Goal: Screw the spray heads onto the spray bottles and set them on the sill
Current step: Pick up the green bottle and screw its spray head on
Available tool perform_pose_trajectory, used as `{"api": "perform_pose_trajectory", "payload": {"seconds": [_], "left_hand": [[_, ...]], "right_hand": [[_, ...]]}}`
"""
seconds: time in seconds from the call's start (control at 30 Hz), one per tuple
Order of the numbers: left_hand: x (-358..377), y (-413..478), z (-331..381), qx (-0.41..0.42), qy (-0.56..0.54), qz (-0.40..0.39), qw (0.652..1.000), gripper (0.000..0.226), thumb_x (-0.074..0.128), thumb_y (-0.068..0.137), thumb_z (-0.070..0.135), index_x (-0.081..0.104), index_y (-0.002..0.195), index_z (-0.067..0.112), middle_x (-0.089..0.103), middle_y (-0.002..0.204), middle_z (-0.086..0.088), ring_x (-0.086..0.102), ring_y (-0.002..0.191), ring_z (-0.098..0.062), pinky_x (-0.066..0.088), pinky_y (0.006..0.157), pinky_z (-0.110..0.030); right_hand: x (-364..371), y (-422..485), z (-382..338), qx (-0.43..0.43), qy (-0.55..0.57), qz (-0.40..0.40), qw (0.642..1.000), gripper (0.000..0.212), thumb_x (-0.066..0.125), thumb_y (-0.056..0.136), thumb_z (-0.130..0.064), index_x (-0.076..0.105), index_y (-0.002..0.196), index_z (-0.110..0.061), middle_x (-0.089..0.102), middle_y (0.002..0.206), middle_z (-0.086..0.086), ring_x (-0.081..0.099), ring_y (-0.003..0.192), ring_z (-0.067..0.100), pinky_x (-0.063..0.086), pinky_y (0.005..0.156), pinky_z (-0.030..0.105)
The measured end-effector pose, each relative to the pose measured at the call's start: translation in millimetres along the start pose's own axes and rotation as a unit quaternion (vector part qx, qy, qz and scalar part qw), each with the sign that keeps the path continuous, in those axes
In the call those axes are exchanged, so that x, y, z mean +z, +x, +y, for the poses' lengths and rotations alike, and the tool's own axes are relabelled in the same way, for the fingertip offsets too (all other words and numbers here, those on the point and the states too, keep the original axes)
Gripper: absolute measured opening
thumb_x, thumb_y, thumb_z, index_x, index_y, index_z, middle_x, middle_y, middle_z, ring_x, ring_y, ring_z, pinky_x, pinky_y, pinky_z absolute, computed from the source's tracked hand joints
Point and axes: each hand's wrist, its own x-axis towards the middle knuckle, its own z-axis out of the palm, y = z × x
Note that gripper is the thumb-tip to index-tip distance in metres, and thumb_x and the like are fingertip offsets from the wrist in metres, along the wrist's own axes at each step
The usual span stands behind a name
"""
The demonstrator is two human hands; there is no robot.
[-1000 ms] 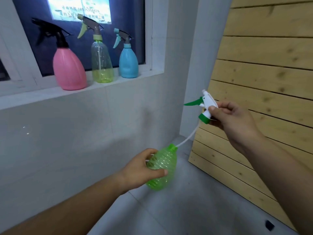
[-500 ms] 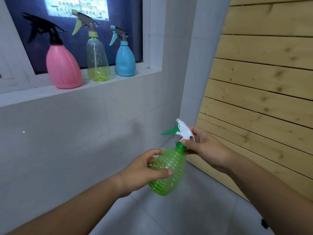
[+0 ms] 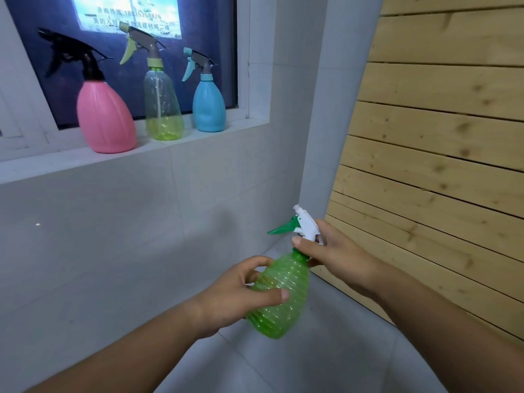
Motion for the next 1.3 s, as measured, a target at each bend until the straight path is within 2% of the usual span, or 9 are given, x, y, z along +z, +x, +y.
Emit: {"api": "perform_pose_trajectory", "payload": {"seconds": [0.1, 0.2, 0.27, 0.4, 0.6, 0.77, 0.93, 1.13, 1.3], "left_hand": [[-2, 0, 1, 0.009, 0.005, 0.003, 1.000, 0.050, 0.092, 0.059, 0.033, 0.074, 0.105, 0.035, 0.075, 0.113, -0.014, 0.075, 0.101, -0.029, 0.063, 0.084, -0.037], [0, 0, 0, 0.010, 0.015, -0.005, 1.000, 0.046, 0.092, 0.061, 0.033, 0.074, 0.104, 0.036, 0.076, 0.111, -0.012, 0.076, 0.097, -0.025, 0.062, 0.081, -0.034], [0, 0, 0, 0.012, 0.014, -0.003, 1.000, 0.045, 0.092, 0.061, 0.033, 0.074, 0.103, 0.036, 0.076, 0.110, -0.011, 0.077, 0.094, -0.022, 0.061, 0.080, -0.034], [-3, 2, 1, 0.014, -0.003, 0.011, 1.000, 0.048, 0.092, 0.062, 0.030, 0.074, 0.107, 0.034, 0.077, 0.111, -0.010, 0.076, 0.099, -0.026, 0.063, 0.084, -0.037], [-2, -1, 2, 0.027, 0.020, 0.004, 0.999, 0.042, 0.089, 0.070, 0.023, 0.073, 0.108, 0.030, 0.078, 0.108, -0.009, 0.076, 0.095, -0.020, 0.061, 0.079, -0.028], [-6, -1, 4, 0.021, 0.004, 0.013, 1.000, 0.043, 0.089, 0.068, 0.025, 0.074, 0.107, 0.033, 0.077, 0.111, -0.010, 0.075, 0.102, -0.028, 0.063, 0.083, -0.034], [-4, -2, 4, 0.018, -0.004, 0.002, 1.000, 0.043, 0.088, 0.071, 0.023, 0.073, 0.111, 0.029, 0.077, 0.114, -0.012, 0.075, 0.103, -0.030, 0.063, 0.088, -0.041], [-4, 0, 11, 0.037, -0.033, 0.014, 0.999, 0.044, 0.087, 0.074, 0.020, 0.071, 0.114, 0.026, 0.079, 0.109, -0.008, 0.077, 0.093, -0.021, 0.061, 0.071, -0.029], [4, 2, 9, 0.067, -0.002, 0.059, 0.996, 0.046, 0.089, 0.076, 0.014, 0.068, 0.116, 0.022, 0.079, 0.101, -0.005, 0.077, 0.085, -0.014, 0.059, 0.070, -0.024]], "right_hand": [[-7, 2, -3, -0.019, 0.051, -0.030, 0.998, 0.031, 0.068, 0.089, -0.010, 0.061, 0.119, -0.013, 0.072, 0.108, 0.008, 0.066, 0.093, 0.019, 0.056, 0.081, 0.033], [-1, 1, 0, -0.015, -0.010, -0.004, 1.000, 0.030, 0.071, 0.087, -0.026, 0.063, 0.114, -0.015, 0.070, 0.105, 0.020, 0.066, 0.091, 0.026, 0.054, 0.087, 0.047], [3, 1, 1, -0.008, -0.022, 0.000, 1.000, 0.034, 0.071, 0.085, -0.036, 0.062, 0.113, -0.019, 0.070, 0.100, 0.009, 0.067, 0.091, 0.022, 0.055, 0.086, 0.045], [-5, 4, -2, -0.023, 0.079, -0.031, 0.996, 0.025, 0.068, 0.089, -0.008, 0.063, 0.113, -0.014, 0.072, 0.105, 0.007, 0.068, 0.088, 0.014, 0.054, 0.076, 0.027], [5, 4, 0, -0.018, 0.014, 0.005, 1.000, 0.030, 0.072, 0.085, -0.032, 0.064, 0.110, -0.017, 0.068, 0.094, 0.007, 0.067, 0.087, 0.020, 0.057, 0.083, 0.040], [-3, 6, -5, -0.026, 0.134, -0.032, 0.990, 0.033, 0.067, 0.088, -0.001, 0.061, 0.120, -0.007, 0.071, 0.111, 0.021, 0.068, 0.092, 0.024, 0.055, 0.078, 0.030], [3, 8, -1, -0.030, 0.081, 0.019, 0.996, 0.028, 0.075, 0.083, -0.023, 0.070, 0.107, -0.009, 0.069, 0.089, 0.011, 0.066, 0.083, 0.021, 0.056, 0.078, 0.037], [1, 8, -3, -0.012, 0.233, -0.039, 0.972, 0.040, 0.070, 0.078, -0.013, 0.065, 0.113, 0.006, 0.074, 0.108, 0.020, 0.073, 0.094, 0.027, 0.057, 0.077, 0.028], [3, 9, 0, 0.020, 0.265, -0.027, 0.964, 0.041, 0.069, 0.079, -0.017, 0.066, 0.113, 0.006, 0.072, 0.115, 0.021, 0.069, 0.106, 0.033, 0.054, 0.093, 0.039]]}}
